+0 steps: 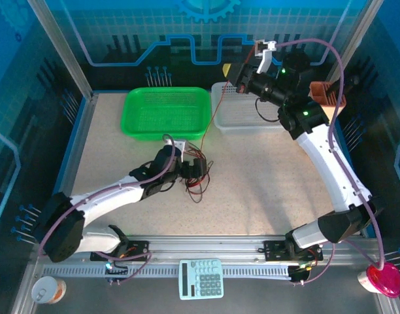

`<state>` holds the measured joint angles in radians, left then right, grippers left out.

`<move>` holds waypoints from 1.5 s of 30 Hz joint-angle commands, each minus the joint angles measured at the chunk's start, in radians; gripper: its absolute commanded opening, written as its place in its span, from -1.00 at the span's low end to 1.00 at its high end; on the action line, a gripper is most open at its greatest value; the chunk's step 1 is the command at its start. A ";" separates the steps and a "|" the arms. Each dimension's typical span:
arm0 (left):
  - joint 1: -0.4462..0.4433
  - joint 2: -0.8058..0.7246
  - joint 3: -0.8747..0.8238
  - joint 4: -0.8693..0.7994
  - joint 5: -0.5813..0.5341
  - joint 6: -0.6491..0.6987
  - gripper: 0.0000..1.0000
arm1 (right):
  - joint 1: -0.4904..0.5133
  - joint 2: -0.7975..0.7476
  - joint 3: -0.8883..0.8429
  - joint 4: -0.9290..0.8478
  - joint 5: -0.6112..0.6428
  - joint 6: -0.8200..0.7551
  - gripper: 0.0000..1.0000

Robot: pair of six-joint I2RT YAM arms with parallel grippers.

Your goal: Untangle the cables

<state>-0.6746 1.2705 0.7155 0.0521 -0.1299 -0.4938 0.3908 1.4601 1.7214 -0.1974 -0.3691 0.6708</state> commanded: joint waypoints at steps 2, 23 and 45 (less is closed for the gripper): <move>0.001 -0.081 0.016 -0.032 0.011 0.016 0.98 | -0.008 0.006 0.017 0.070 -0.032 0.028 -1.00; -0.040 0.301 0.073 0.027 0.001 0.011 0.97 | 0.031 0.146 0.436 -0.106 -0.072 -0.017 -1.00; -0.046 0.081 0.184 0.037 0.056 0.041 0.98 | 0.090 0.048 0.298 0.026 -0.084 0.041 -1.00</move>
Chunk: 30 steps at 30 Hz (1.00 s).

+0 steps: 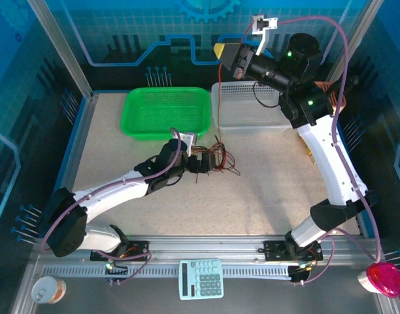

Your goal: Untangle the cables

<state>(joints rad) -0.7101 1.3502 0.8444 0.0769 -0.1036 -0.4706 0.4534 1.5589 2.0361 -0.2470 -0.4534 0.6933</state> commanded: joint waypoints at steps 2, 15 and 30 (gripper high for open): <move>-0.018 0.027 0.083 0.016 0.048 0.027 0.99 | 0.048 -0.061 -0.029 0.079 0.010 0.014 -1.00; -0.060 0.198 0.103 0.051 -0.125 -0.010 0.48 | 0.179 -0.095 0.003 0.028 0.048 -0.048 -1.00; -0.059 0.296 -0.060 0.082 -0.153 -0.049 0.40 | -0.045 -0.042 0.190 0.048 0.007 0.079 -1.00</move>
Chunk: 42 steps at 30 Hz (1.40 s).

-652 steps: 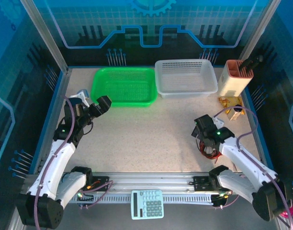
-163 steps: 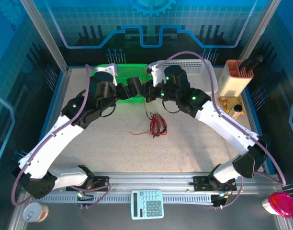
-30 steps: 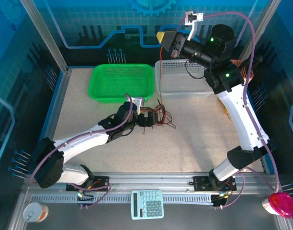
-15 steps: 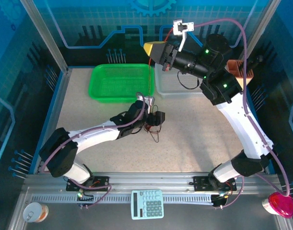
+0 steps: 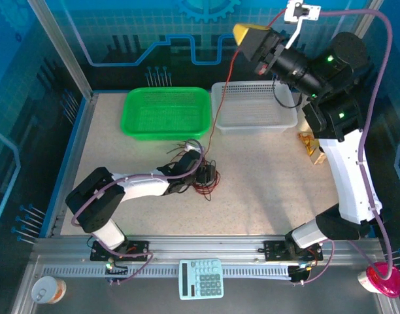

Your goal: Untangle the cables

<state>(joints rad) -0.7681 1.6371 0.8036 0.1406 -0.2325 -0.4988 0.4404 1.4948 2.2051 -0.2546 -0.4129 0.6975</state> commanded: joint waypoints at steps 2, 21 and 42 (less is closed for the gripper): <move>-0.001 0.002 -0.027 0.025 -0.011 -0.024 0.46 | -0.047 0.028 0.026 0.057 -0.025 0.072 -1.00; -0.001 -0.297 0.076 -0.093 0.132 -0.018 0.98 | -0.312 0.200 0.132 0.210 0.082 0.099 -1.00; 0.065 -0.414 0.143 -0.138 0.163 -0.010 0.99 | -0.406 0.454 0.048 0.485 0.077 0.040 -1.00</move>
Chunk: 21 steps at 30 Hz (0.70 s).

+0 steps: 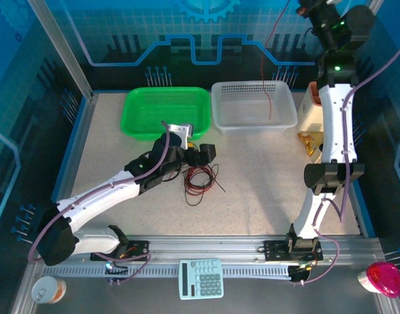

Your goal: Untangle the cables

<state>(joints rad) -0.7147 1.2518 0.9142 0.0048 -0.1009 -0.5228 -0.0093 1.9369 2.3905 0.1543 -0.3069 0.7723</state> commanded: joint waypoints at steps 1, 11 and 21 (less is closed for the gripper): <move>0.012 -0.029 0.029 0.001 0.037 0.012 0.98 | 0.069 0.003 -0.214 0.088 -0.032 -0.065 -1.00; 0.023 -0.066 -0.032 0.039 0.044 -0.020 0.98 | 0.211 0.050 -0.641 0.065 -0.044 -0.160 -1.00; 0.055 -0.097 -0.024 -0.020 0.018 -0.026 0.98 | 0.223 0.096 -0.696 -0.230 0.268 -0.273 -1.00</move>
<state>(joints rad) -0.6762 1.1908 0.8986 0.0040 -0.0780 -0.5289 0.2153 2.0079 1.6569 0.0521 -0.1806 0.5713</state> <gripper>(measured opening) 0.991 0.074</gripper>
